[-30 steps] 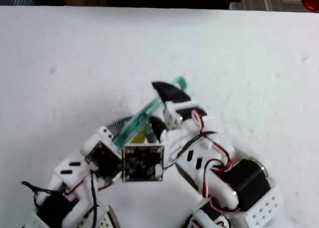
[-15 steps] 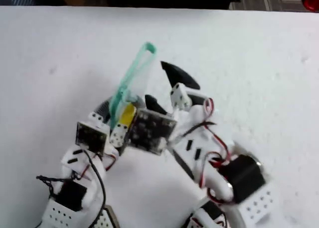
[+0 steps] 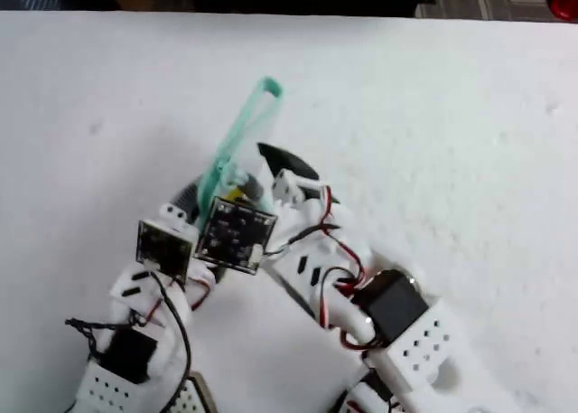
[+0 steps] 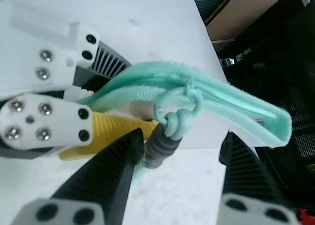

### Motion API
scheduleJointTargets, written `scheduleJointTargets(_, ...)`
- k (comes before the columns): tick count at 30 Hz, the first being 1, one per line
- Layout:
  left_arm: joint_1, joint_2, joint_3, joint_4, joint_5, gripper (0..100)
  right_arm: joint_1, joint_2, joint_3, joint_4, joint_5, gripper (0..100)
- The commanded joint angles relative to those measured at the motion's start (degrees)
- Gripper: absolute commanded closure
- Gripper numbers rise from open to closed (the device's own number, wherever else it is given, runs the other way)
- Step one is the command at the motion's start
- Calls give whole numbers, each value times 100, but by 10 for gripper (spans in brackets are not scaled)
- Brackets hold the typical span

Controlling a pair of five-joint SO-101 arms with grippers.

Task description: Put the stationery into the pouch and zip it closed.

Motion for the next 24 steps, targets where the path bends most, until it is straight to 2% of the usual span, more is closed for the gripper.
scheduleJointTargets(1, -4, -66, -114, 79, 53, 977, -48, 13, -44, -338, -466, 759)
scheduleJointTargets(4, -4, -66, -114, 79, 53, 977, -163, 22, -26, -365, -668, 773)
scheduleJointTargets(10, -4, -66, -114, 79, 53, 977, -391, 268, 114, -382, -633, 931)
scheduleJointTargets(17, -4, -66, -123, 97, 53, 972, -374, 919, -334, -347, -642, 964)
scheduleJointTargets(19, -4, -66, -316, 378, 53, 952, -374, 840, -589, -338, -642, 982)
scheduleJointTargets(21, -4, -66, -721, 1020, 97, 884, -365, 699, -844, -338, -642, 981)
scheduleJointTargets(24, -4, -66, -1266, 1776, 642, 832, -382, 629, -1178, -338, -642, 981)
